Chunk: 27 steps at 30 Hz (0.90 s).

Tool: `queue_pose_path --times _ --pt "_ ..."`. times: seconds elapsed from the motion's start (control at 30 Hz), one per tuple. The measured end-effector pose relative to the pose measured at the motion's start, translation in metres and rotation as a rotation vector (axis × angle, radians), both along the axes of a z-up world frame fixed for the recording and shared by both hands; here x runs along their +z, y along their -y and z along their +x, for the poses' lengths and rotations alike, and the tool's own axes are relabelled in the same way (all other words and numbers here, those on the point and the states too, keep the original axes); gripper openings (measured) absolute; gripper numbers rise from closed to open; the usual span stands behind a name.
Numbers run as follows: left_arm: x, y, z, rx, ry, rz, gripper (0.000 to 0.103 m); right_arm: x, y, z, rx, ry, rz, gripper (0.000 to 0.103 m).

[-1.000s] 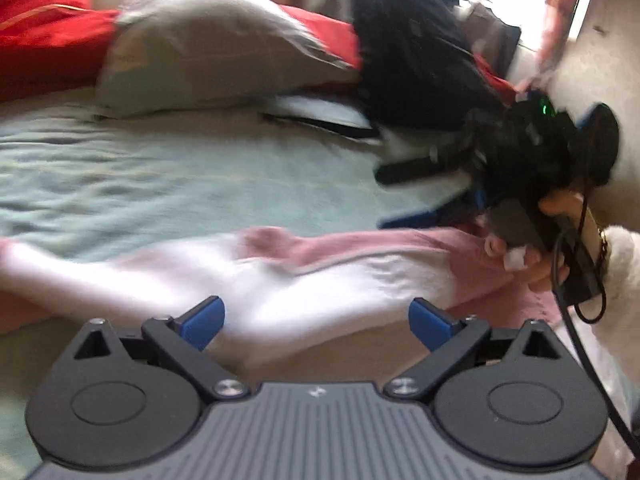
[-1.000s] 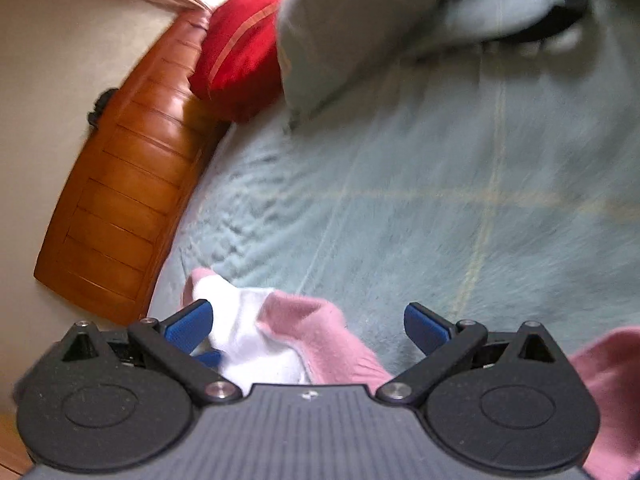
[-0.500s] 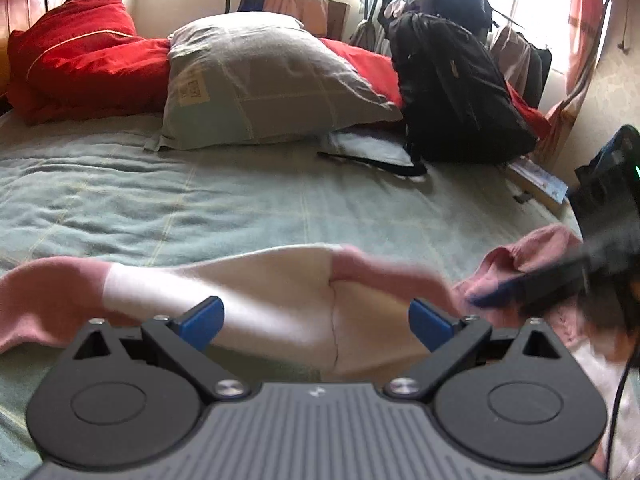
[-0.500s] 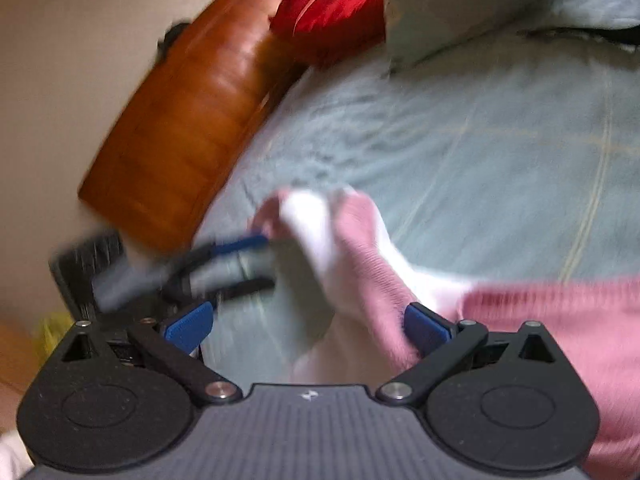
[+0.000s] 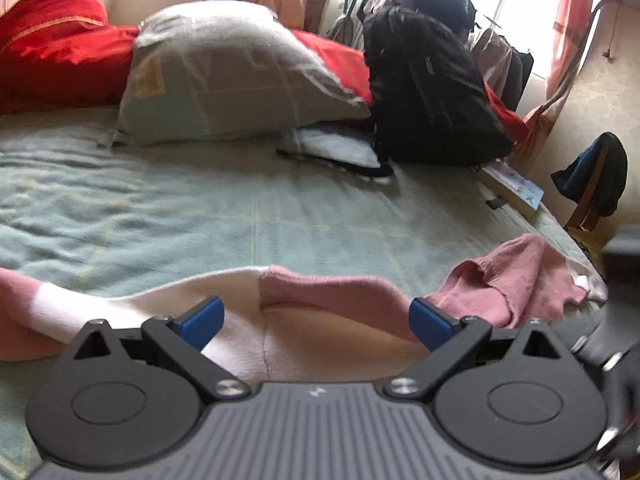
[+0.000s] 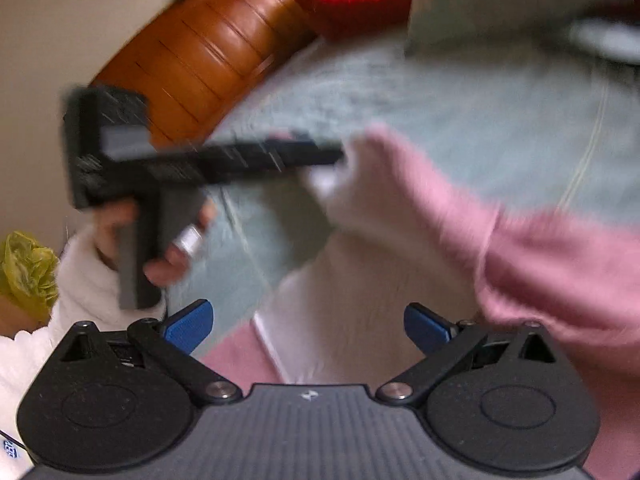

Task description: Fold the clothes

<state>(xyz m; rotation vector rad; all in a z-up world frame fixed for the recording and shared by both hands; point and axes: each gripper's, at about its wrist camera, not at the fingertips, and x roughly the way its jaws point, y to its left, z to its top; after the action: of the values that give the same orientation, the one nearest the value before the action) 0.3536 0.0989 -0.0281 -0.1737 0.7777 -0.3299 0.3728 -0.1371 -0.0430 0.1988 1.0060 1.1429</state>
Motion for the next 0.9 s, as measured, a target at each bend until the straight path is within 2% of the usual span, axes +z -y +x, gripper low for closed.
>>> queue_pose_path --times 0.1,0.27,0.37,0.47,0.53,0.63,0.7,0.9 --pt "-0.024 0.000 0.007 0.004 -0.077 -0.005 0.098 0.017 0.020 0.020 -0.054 0.036 0.042 0.103" --pt "-0.041 0.000 0.001 0.008 -0.090 0.014 0.098 -0.002 0.049 0.064 -0.214 -0.122 0.095 0.103" --pt "-0.041 0.002 0.002 -0.002 -0.093 0.031 0.099 -0.020 0.050 0.080 -0.258 -0.171 0.102 0.103" --pt "-0.043 0.004 0.003 -0.011 -0.093 0.050 0.099 -0.042 0.045 0.088 -0.230 -0.303 0.173 0.103" --pt "-0.044 0.006 0.001 -0.013 -0.087 0.059 0.100 -0.053 0.033 0.088 -0.206 -0.356 0.181 0.103" --pt "-0.046 0.007 -0.002 -0.016 -0.077 0.073 0.100 -0.058 0.018 0.087 -0.175 -0.364 0.196 0.103" --pt "-0.047 0.008 -0.002 -0.020 -0.075 0.077 0.100 -0.054 0.015 0.088 -0.160 -0.358 0.247 0.103" --pt "-0.043 0.004 -0.004 -0.012 -0.073 0.063 0.100 -0.043 0.011 0.102 -0.188 -0.312 0.346 0.103"
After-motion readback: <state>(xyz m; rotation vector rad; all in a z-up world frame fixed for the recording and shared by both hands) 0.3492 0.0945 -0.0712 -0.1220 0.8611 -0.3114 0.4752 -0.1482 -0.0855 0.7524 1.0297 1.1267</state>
